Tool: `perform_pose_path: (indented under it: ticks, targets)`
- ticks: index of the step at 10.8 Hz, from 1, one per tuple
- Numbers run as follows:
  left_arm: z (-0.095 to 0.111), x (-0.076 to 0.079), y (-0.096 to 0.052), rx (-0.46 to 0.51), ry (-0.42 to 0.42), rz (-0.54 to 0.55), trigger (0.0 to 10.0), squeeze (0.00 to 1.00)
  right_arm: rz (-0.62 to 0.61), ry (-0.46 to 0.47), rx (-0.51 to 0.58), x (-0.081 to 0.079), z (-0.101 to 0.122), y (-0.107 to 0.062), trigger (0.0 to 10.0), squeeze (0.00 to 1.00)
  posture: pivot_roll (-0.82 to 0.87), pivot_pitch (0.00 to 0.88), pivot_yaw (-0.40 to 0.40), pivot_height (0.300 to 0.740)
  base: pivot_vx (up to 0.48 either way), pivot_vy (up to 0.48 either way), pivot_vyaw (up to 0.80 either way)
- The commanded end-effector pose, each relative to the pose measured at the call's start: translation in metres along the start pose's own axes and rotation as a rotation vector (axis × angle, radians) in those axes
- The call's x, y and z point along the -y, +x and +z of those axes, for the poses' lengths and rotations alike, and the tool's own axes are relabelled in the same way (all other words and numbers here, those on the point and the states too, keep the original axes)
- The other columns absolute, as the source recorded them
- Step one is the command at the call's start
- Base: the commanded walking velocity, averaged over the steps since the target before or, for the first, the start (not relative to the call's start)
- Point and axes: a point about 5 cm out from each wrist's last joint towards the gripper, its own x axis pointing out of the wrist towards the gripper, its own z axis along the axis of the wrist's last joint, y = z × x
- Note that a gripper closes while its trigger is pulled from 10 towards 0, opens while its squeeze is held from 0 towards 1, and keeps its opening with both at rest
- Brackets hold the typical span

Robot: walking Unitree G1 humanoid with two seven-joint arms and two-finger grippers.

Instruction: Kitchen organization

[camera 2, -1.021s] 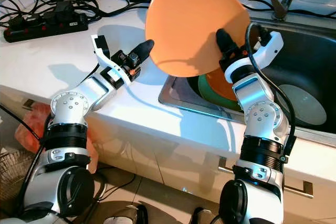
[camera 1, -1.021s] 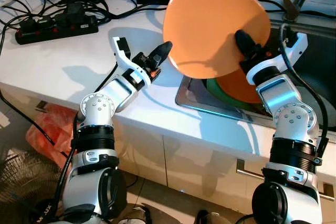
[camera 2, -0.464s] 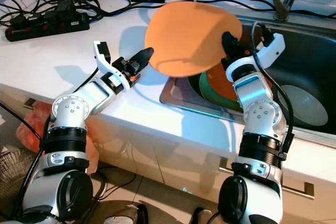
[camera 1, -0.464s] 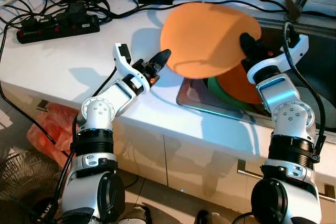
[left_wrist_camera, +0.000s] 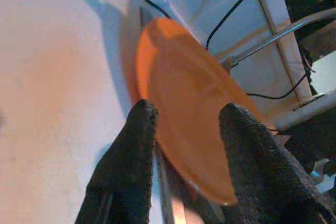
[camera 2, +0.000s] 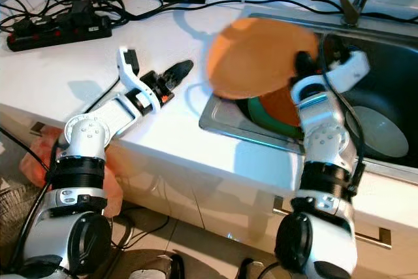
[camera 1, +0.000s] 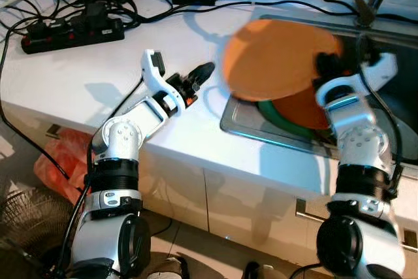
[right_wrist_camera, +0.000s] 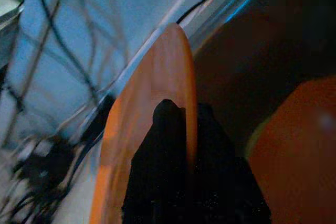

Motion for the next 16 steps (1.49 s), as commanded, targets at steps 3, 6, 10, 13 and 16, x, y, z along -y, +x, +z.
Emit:
perform_pose_path:
  ticks: [3,6,10,13,16]
  targets:
    - [0.001,0.001,-0.003,-0.002,0.052,0.015,10.0,1.00,-0.101,-0.054,0.087,0.014,0.013,0.002,0.0,0.00,0.03,0.135,0.044,0.740,0.000,0.000,0.00]
    - [-0.010,0.004,-0.005,-0.078,0.176,0.017,10.0,1.00,-0.291,-0.165,0.167,0.043,0.029,-0.002,0.0,0.00,0.03,0.129,0.050,0.740,0.000,0.000,0.00]
    - [-0.024,0.010,-0.007,-0.135,0.511,0.026,10.0,1.00,-0.399,-0.448,0.088,0.065,0.015,-0.008,0.0,0.00,0.03,0.119,0.052,0.740,0.000,0.000,0.00]
    - [-0.026,0.013,-0.007,-0.123,0.600,0.021,10.0,0.00,-0.395,-0.559,-0.006,0.073,0.001,-0.009,10.0,0.00,0.03,0.105,0.051,0.740,0.000,0.000,0.00]
    - [-0.030,0.015,-0.009,-0.115,0.672,0.022,10.0,0.00,-0.345,-0.667,-0.045,0.073,-0.004,-0.013,10.0,1.00,0.03,0.097,0.047,0.740,0.000,0.000,0.00]
